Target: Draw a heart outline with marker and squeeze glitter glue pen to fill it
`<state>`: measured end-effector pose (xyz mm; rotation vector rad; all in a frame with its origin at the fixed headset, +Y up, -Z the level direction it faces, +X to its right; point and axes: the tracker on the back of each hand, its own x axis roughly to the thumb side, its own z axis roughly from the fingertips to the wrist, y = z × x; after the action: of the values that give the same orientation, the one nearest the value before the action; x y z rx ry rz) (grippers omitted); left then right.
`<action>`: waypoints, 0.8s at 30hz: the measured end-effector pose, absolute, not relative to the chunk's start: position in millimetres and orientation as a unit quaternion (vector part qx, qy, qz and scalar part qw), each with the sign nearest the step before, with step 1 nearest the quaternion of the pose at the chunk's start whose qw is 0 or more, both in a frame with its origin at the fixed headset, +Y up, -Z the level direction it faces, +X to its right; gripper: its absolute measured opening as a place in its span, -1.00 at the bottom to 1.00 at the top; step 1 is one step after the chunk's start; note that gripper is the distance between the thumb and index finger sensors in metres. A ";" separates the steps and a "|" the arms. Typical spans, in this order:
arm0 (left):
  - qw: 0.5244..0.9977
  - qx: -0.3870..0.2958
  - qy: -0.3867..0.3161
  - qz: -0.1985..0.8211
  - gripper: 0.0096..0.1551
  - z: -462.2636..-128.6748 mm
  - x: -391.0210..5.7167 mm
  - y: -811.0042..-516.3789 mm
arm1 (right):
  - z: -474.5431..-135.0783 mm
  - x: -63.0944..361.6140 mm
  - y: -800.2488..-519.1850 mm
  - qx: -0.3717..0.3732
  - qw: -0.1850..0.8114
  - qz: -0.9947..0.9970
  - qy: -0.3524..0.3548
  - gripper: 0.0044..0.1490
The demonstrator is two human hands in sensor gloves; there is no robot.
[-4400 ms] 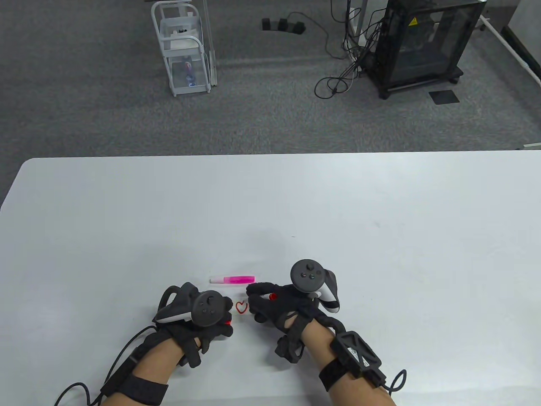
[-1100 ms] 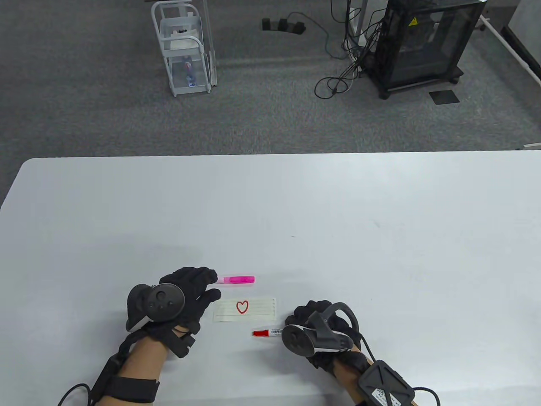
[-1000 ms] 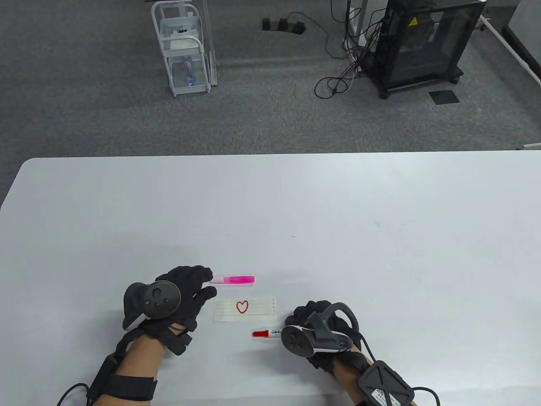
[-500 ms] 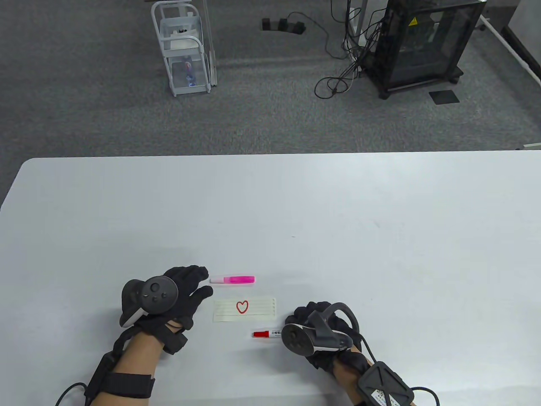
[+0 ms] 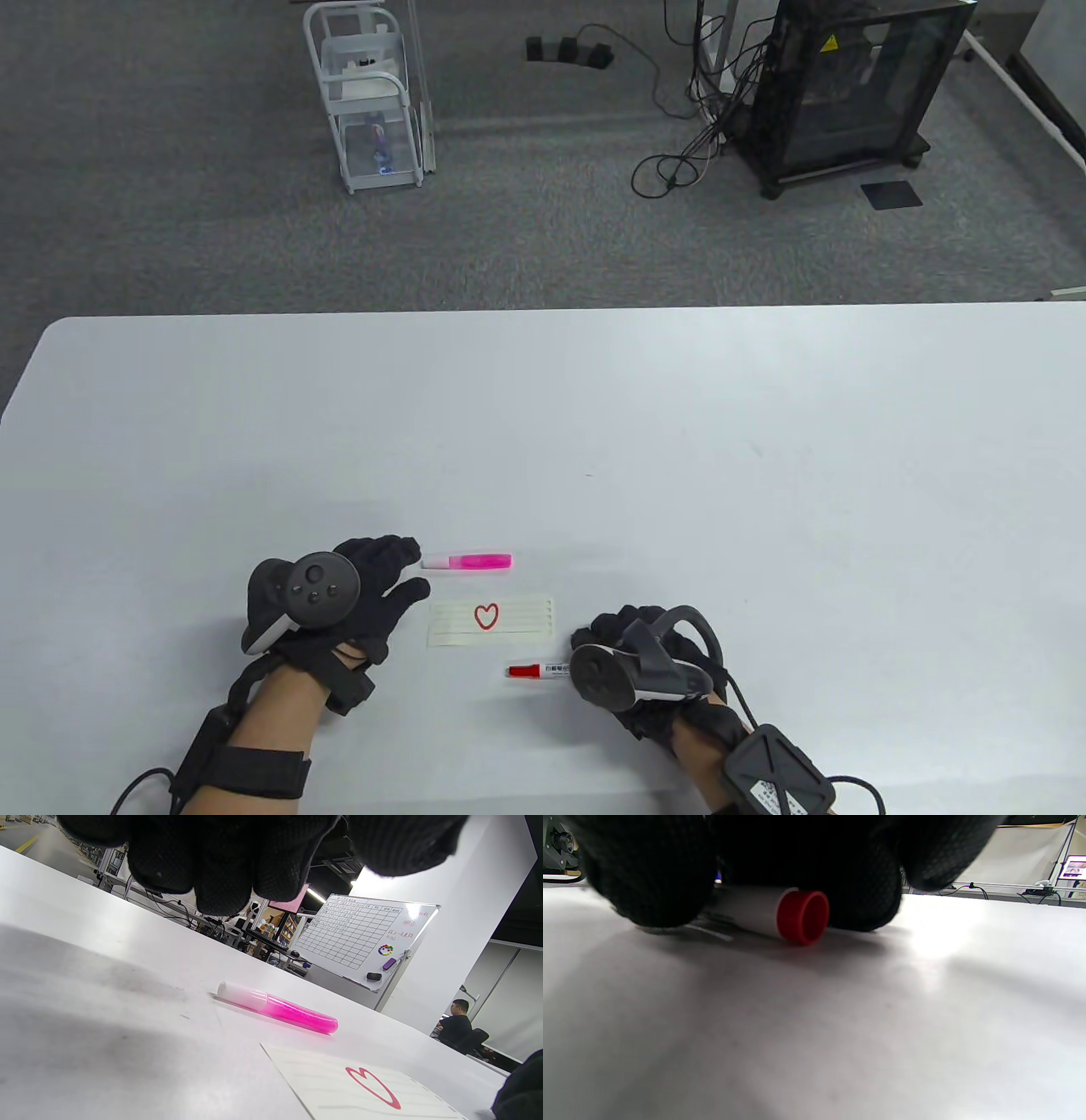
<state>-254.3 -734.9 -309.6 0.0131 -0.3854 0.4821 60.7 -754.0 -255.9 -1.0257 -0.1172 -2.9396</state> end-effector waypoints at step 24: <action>0.981 -0.082 -0.158 0.079 -0.25 -342.6 -227.2 -745.4 | -259.3 103.7 -704.2 -0.285 -0.141 -0.947 0.053 -0.03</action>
<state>-227.2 -745.4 -342.6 -0.1657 -0.3180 0.1595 103.7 -704.2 -259.3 -0.9850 0.1835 -3.2739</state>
